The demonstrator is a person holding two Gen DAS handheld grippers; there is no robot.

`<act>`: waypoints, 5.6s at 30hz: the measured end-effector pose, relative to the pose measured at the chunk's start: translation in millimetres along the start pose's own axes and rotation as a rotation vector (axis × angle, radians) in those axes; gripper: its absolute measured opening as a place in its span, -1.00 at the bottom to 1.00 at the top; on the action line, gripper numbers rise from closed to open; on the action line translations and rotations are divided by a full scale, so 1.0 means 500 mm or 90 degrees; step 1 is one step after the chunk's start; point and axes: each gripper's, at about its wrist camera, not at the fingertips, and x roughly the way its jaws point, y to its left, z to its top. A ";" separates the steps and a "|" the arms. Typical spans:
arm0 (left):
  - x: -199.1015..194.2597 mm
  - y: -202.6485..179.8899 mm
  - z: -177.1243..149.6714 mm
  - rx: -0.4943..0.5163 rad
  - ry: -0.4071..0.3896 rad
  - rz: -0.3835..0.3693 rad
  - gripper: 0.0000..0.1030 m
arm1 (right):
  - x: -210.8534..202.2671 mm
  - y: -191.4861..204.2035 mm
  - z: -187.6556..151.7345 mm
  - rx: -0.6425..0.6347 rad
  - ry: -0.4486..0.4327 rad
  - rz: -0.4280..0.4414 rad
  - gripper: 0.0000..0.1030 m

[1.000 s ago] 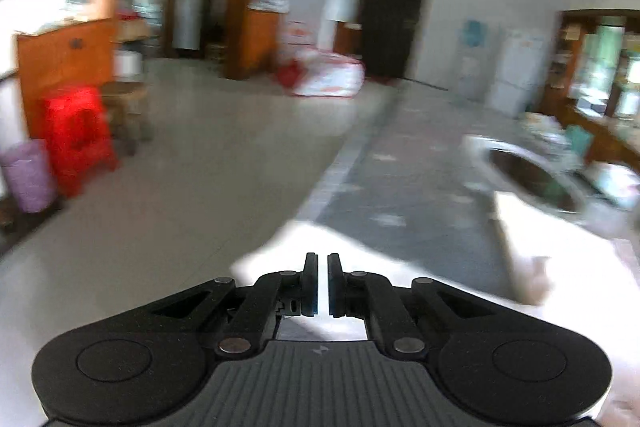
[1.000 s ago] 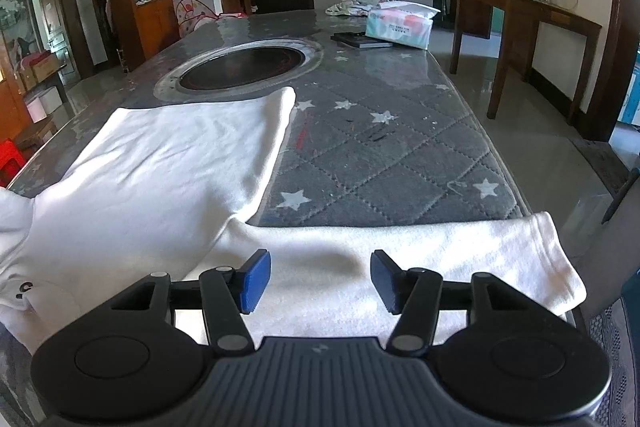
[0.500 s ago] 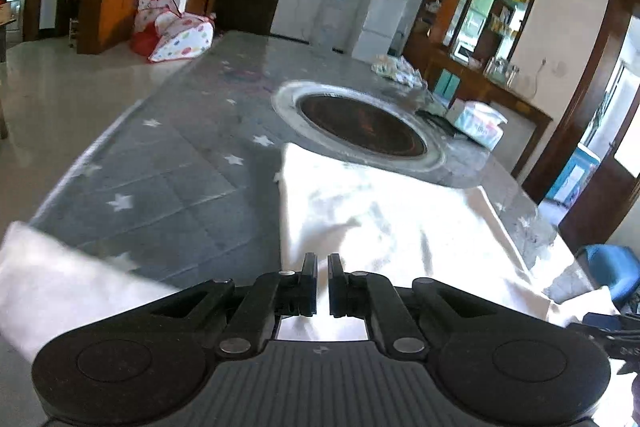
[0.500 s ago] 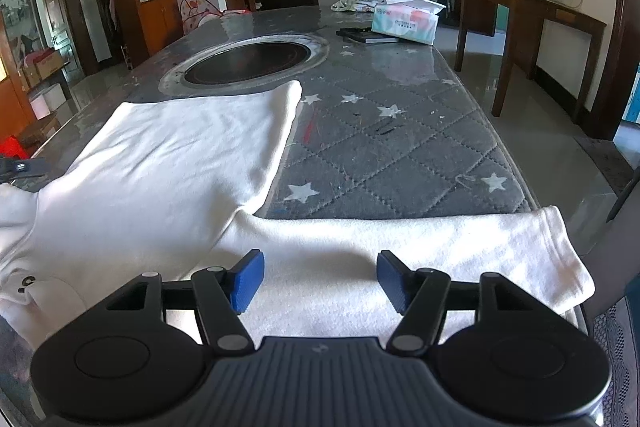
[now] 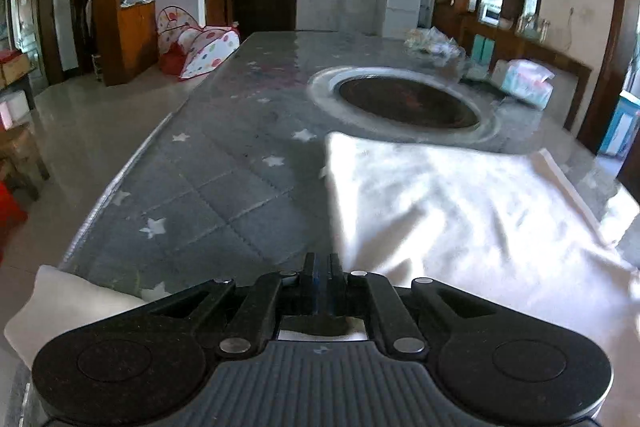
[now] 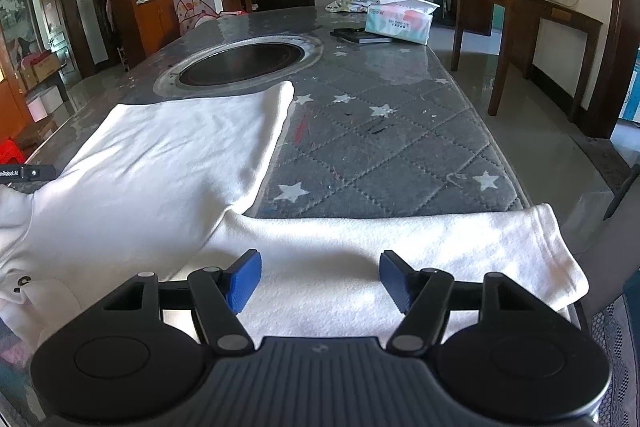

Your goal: Fold clothes

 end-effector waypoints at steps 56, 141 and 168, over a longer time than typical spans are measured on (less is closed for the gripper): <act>-0.155 -0.182 -0.140 0.206 0.026 -0.236 -0.21 | -0.041 0.023 -0.045 -0.039 0.000 0.011 0.34; -0.081 -0.384 -0.150 0.308 0.055 -0.384 0.23 | -0.092 -0.137 0.067 0.113 -0.147 0.006 -0.92; -0.165 -0.185 -0.136 0.170 -0.020 -0.291 0.35 | -0.152 0.201 0.212 -0.131 -0.177 0.276 -0.93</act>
